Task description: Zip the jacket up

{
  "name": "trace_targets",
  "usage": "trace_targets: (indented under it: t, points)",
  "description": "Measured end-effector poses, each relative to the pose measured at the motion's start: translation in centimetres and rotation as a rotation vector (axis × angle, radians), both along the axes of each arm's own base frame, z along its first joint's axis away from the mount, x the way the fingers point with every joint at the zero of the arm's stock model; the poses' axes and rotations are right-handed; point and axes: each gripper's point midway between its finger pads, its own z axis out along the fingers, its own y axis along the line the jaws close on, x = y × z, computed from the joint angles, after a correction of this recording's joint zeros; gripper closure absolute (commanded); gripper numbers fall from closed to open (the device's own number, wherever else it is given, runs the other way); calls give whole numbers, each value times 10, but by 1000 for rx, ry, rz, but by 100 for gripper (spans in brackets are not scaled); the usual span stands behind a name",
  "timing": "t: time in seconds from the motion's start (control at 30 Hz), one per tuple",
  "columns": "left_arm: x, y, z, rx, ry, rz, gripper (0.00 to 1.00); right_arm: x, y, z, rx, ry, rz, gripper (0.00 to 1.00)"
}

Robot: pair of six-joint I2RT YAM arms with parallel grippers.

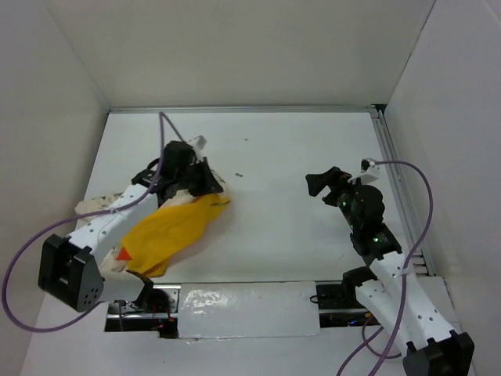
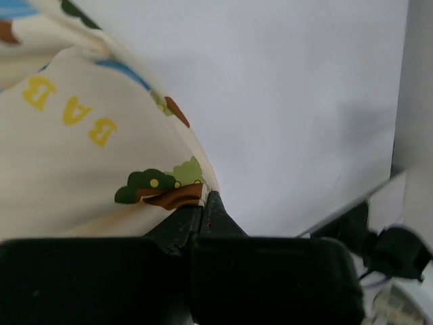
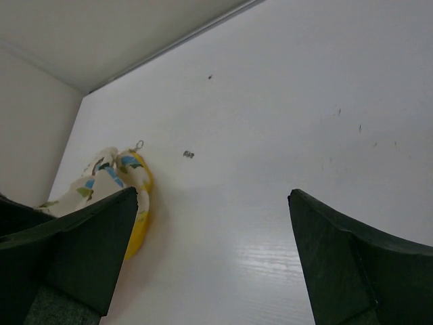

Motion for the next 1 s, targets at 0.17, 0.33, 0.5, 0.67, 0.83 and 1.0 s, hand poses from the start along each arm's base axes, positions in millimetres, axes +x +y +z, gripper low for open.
trace_targets:
  t: [0.17,0.33,0.5,0.67,0.83,1.0]
  points:
    - [-16,-110,2,27,-47,-370,66,4,7,-17,-28,54,35,0]
    - [-54,-159,10,32,-108,-567,1,5,9,-21,-40,64,42,0]
    - [-57,-116,32,70,-162,-428,1,8,13,-27,-62,84,59,0]
    - [-56,-19,19,105,12,12,1,15,28,-36,-96,137,108,0]
    - [-82,60,-56,195,295,323,1,14,62,-48,-155,210,188,0]
    - [-110,63,-92,199,408,300,1,-9,82,-71,-231,317,188,0]
